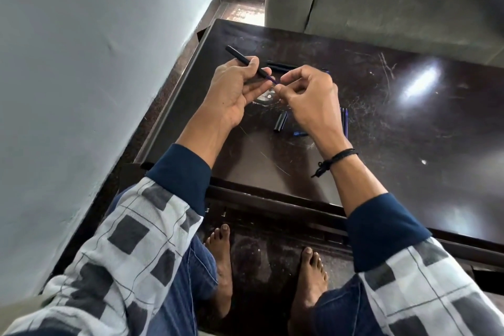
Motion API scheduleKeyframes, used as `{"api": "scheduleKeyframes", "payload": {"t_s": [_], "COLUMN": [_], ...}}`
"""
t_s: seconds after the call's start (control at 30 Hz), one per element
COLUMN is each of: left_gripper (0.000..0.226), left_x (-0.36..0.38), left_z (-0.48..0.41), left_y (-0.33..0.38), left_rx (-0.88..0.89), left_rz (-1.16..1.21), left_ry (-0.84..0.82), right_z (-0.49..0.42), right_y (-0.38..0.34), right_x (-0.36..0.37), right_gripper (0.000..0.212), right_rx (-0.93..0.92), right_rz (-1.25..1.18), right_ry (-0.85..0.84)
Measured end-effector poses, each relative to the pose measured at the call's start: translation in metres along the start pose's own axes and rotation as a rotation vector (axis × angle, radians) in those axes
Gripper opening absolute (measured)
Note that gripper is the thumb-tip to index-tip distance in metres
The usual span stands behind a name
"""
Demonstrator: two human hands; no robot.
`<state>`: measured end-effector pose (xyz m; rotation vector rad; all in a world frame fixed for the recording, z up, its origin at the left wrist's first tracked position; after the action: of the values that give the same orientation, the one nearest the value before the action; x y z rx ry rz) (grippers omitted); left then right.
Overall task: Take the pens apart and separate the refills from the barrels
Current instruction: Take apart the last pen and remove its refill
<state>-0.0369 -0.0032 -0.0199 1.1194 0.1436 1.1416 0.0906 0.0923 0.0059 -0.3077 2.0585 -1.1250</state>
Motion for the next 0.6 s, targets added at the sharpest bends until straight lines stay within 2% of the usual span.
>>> {"api": "scheduleKeyframes", "payload": {"t_s": [0.37,0.5,0.6], "left_gripper": [0.01,0.007,0.003], "left_x": [0.0,-0.004,-0.009], "left_z": [0.0,-0.001,-0.004], "left_y": [-0.002,0.003,0.006], "left_rx": [-0.017,0.006,0.017], "left_rz": [-0.019,0.016,0.042], "left_ry": [-0.021,0.014,0.051], "right_z": [-0.001,-0.007,-0.009], "right_y": [0.006,0.013,0.023], "right_x": [0.0,-0.007,-0.016], "right_gripper": [0.012,0.009,0.008], "right_rx": [0.008,0.058,0.096], "right_rz": [0.032,0.003,0.199], "right_ry": [0.0,-0.057,-0.202]}}
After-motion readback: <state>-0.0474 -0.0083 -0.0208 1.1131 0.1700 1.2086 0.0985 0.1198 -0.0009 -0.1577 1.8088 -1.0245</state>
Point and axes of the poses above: each hand's wrist, its own z-axis away from the middle knuckle, its own x-axis out of the palm, y = z × x, the point moved 5 cm from there along -z, towards the middle knuckle, and after that the axes turned 13 degrees about -x, right-handed, at the moved point
